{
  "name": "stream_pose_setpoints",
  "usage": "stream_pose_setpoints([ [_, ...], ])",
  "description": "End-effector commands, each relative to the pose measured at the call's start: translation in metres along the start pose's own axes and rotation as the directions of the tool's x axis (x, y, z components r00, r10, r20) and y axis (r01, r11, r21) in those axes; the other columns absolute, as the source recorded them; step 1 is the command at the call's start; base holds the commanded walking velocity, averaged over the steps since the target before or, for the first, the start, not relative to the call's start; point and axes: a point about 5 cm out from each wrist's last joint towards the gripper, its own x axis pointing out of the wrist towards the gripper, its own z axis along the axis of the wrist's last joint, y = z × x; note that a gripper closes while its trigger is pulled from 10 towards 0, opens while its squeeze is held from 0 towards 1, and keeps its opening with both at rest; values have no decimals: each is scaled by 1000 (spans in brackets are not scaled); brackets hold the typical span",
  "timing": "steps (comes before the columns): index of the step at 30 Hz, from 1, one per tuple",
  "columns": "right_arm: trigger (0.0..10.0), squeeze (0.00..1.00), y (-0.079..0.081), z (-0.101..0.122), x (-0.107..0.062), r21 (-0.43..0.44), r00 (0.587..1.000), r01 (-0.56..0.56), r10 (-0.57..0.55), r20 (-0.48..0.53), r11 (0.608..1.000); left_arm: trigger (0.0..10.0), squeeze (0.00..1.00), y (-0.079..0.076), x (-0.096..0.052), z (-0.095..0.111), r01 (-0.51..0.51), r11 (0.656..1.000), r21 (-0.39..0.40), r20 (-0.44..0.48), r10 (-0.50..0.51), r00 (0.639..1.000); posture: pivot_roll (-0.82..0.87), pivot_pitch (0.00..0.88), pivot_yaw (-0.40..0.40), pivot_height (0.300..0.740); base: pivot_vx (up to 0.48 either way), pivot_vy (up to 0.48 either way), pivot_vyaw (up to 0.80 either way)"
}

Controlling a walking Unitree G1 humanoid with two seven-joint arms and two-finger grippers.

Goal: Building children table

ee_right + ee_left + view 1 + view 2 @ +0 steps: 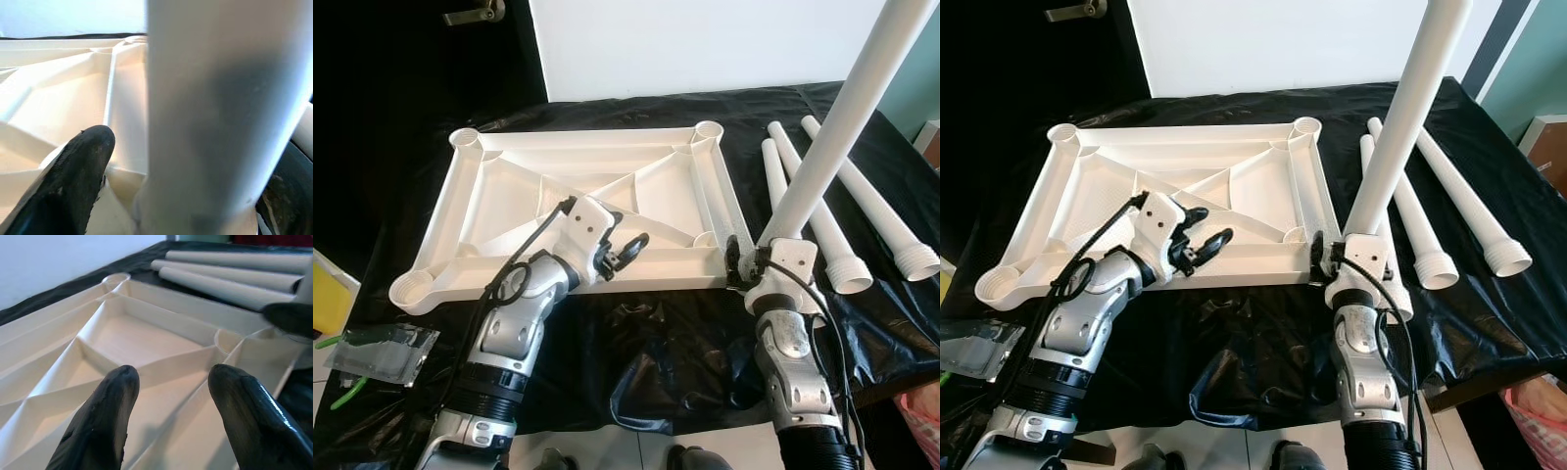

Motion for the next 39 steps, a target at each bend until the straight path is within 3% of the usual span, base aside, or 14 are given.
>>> stream_pose_setpoints([
  [1, 10000, 0, 0, 1, -6, 9, 1000, -23, 23, 16, 1000, 10000, 0, 7, 0, -3, -43, 999, 9, -27, 43, 999, -83, 107, 27, 740, 0, 0, 0],
  [10, 10000, 0, -1, -4, -26, 11, 997, -81, 81, 0, 997, 10000, 0, 27, -7, -9, -118, 991, 60, -85, 123, 989, -81, 125, 35, 740, 0, 0, 0],
  [13, 10000, 0, -1, -8, -38, 15, 991, -132, 132, -24, 991, 10000, 0, 40, -12, -16, -176, 981, 80, -135, 186, 973, -82, 130, 38, 740, 0, 0, 0],
  [17, 10000, 0, -1, -9, -41, 17, 987, -158, 159, -33, 987, 10000, 0, 46, -14, -19, -205, 975, 85, -158, 217, 963, -83, 134, 38, 740, 0, 0, 0],
  [20, 10000, 0, -3, -13, -46, 9, 981, -185, 185, -62, 983, 10000, 0, 58, -19, -24, -258, 956, 140, -200, 282, 938, -84, 140, 40, 740, 0, 0, 0],
  [24, 10000, 0, -2, -15, -49, 12, 975, -206, 206, -78, 978, 10000, 0, 62, -21, -26, -259, 950, 177, -211, 293, 932, -84, 143, 40, 740, 0, 0, 0],
  [26, 10000, 0, 3, -20, -52, 31, 960, -254, 256, -111, 967, 10000, 0, 66, -27, -31, -234, 937, 259, -246, 299, 922, -84, 144, 43, 740, 0, 0, 0],
  [30, 10000, 0, 5, -24, -53, 37, 951, -276, 278, -131, 960, 10000, 0, 64, -30, -32, -178, 949, 262, -255, 246, 935, -84, 143, 42, 740, 0, 0, 0],
  [34, 10000, 0, 8, -28, -51, 39, 942, -294, 296, -158, 955, 10000, 0, 53, -36, -33, -22, 954, 301, -272, 108, 956, -78, 141, 45, 740, 0, 0, 0],
  [36, 10000, 0, 8, -29, -50, 34, 939, -300, 301, -168, 953, 10000, 0, 50, -39, -35, 11, 957, 290, -289, 76, 954, -76, 140, 47, 740, 0, 0, 0],
  [37, 10000, 0, 7, -32, -45, 23, 935, -305, 303, -184, 952, 10000, 0, 43, -45, -39, 87, 960, 265, -318, 2, 948, -67, 140, 52, 740, 0, 0, 0],
  [39, 10000, 0, 6, -33, -41, 15, 935, -303, 300, -190, 953, 10000, 0, 38, -50, -41, 147, 956, 256, -334, -56, 941, -67, 140, 52, 740, 0, 0, 0],
])
